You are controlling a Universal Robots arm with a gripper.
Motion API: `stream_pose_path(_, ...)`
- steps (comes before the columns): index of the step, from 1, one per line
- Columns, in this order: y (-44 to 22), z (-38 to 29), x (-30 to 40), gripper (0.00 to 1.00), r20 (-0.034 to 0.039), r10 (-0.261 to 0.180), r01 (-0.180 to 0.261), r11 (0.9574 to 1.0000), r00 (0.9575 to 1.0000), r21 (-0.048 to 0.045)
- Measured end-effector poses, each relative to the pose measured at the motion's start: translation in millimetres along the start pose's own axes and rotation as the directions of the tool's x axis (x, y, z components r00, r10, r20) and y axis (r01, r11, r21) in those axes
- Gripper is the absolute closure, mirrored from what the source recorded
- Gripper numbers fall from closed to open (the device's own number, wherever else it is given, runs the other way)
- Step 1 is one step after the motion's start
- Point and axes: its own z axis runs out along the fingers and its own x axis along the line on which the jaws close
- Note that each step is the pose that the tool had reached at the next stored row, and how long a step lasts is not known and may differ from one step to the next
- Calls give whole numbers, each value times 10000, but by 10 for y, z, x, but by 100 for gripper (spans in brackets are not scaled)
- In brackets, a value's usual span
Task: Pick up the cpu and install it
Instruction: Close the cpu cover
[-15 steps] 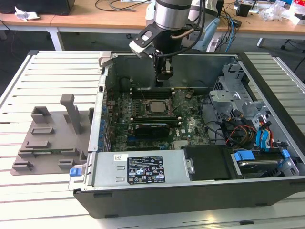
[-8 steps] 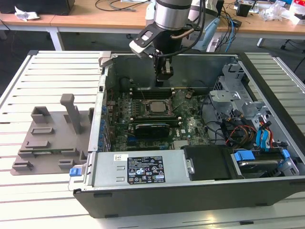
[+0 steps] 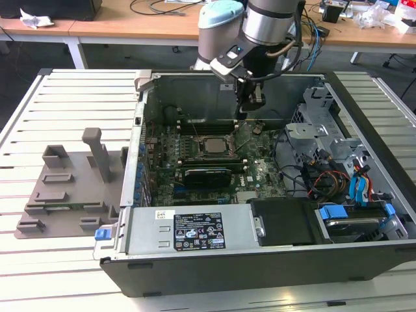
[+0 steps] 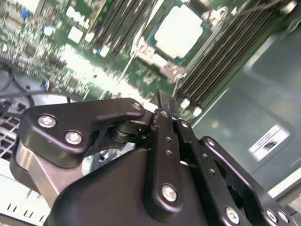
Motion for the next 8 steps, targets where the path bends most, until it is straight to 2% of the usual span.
stream_pose_path(2, 171, 55, -6, 89, 10, -5, 5, 10000, 10000, 40)
stream_pose_path(3, 285, 117, 7, 89, 13, -14, 14, 10000, 10000, 57)
stream_pose_path(4, 319, 145, 14, 89, 14, -18, 18, 10000, 10000, 60)
stream_pose_path(8, 336, 257, 23, 89, 15, -23, 23, 10000, 10000, 61)
